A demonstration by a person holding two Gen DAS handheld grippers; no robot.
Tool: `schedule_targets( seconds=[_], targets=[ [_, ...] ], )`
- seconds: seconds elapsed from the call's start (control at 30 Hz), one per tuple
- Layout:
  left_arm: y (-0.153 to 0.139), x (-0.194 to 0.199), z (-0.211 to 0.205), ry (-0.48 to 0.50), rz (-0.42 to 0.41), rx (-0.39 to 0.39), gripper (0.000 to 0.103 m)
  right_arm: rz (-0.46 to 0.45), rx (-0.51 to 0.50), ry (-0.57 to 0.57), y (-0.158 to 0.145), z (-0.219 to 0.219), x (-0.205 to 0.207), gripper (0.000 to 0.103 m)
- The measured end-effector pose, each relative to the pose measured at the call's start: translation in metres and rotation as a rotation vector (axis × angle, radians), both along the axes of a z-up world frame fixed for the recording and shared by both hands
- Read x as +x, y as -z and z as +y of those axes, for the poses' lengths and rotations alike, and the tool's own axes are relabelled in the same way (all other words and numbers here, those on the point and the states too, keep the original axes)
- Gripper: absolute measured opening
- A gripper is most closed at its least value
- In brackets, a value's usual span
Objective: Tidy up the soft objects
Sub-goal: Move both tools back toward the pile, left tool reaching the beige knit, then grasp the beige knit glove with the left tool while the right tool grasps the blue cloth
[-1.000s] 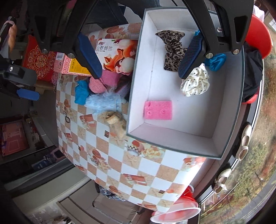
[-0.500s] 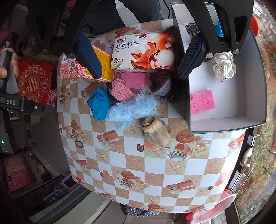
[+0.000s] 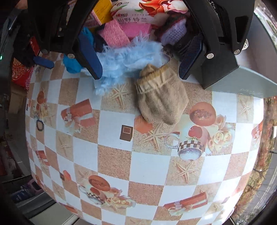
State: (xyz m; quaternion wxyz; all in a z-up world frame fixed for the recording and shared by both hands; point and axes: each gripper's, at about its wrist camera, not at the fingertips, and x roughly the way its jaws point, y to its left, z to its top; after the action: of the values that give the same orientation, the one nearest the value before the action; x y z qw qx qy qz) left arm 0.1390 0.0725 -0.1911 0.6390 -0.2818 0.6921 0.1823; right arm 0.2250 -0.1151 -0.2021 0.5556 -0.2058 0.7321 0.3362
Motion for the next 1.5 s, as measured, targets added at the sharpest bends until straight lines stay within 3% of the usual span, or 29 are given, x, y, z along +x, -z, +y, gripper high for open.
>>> schedule_targets(
  seconds=[0.13, 0.23, 0.4, 0.57, 0.67, 0.87, 1.0, 1.2, 1.23, 1.3, 1.33, 1.37, 1.4, 1.43, 1.5],
  targets=[
    [0.020, 0.012, 0.005, -0.002, 0.059, 0.025, 0.092, 0.014, -0.029, -0.060, 0.022, 0.006, -0.004, 0.103],
    [0.035, 0.011, 0.010, -0.022, 0.101, 0.019, 0.092, -0.050, -0.078, -0.074, 0.030, -0.005, -0.004, 0.103],
    [0.048, 0.006, 0.012, -0.024, 0.114, 0.030, 0.092, -0.171, -0.189, 0.102, 0.034, -0.067, 0.037, 0.103],
    [0.052, 0.006, 0.007, -0.014, 0.096, 0.054, 0.092, -0.118, -0.086, 0.271, 0.020, -0.118, 0.059, 0.103],
    [0.055, 0.006, 0.004, -0.001, 0.099, 0.072, 0.092, -0.133, -0.059, 0.240, 0.018, -0.114, 0.051, 0.103],
    [0.065, 0.024, -0.017, 0.049, 0.117, 0.103, 0.099, -0.162, -0.163, 0.234, 0.045, -0.113, 0.033, 0.103],
    [0.060, 0.032, -0.030, 0.068, 0.100, 0.137, 0.099, -0.176, -0.118, 0.270, 0.035, -0.125, 0.030, 0.103],
    [0.066, 0.041, -0.029, 0.071, 0.108, 0.119, 0.100, -0.129, -0.104, 0.282, 0.032, -0.160, 0.028, 0.103],
    [0.066, 0.043, -0.030, 0.083, 0.106, 0.122, 0.099, -0.122, -0.106, 0.274, 0.034, -0.162, 0.024, 0.103],
    [0.060, 0.044, -0.033, 0.105, 0.091, 0.138, 0.088, -0.134, -0.126, 0.261, 0.036, -0.153, 0.003, 0.083],
    [0.054, 0.045, -0.035, 0.118, 0.073, 0.153, 0.072, -0.153, -0.123, 0.252, 0.032, -0.155, -0.001, 0.076],
    [0.049, 0.047, -0.038, 0.136, 0.059, 0.172, 0.061, -0.158, -0.100, 0.253, 0.027, -0.154, -0.007, 0.057],
    [0.045, 0.049, -0.041, 0.164, 0.052, 0.190, 0.036, -0.144, -0.063, 0.265, 0.023, -0.158, -0.008, 0.040],
    [0.041, 0.050, -0.043, 0.182, 0.040, 0.185, 0.029, -0.120, -0.033, 0.288, 0.022, -0.162, -0.008, 0.039],
    [0.031, 0.051, -0.044, 0.184, -0.014, 0.149, 0.025, -0.130, -0.015, 0.307, 0.016, -0.166, -0.010, 0.038]
  ],
)
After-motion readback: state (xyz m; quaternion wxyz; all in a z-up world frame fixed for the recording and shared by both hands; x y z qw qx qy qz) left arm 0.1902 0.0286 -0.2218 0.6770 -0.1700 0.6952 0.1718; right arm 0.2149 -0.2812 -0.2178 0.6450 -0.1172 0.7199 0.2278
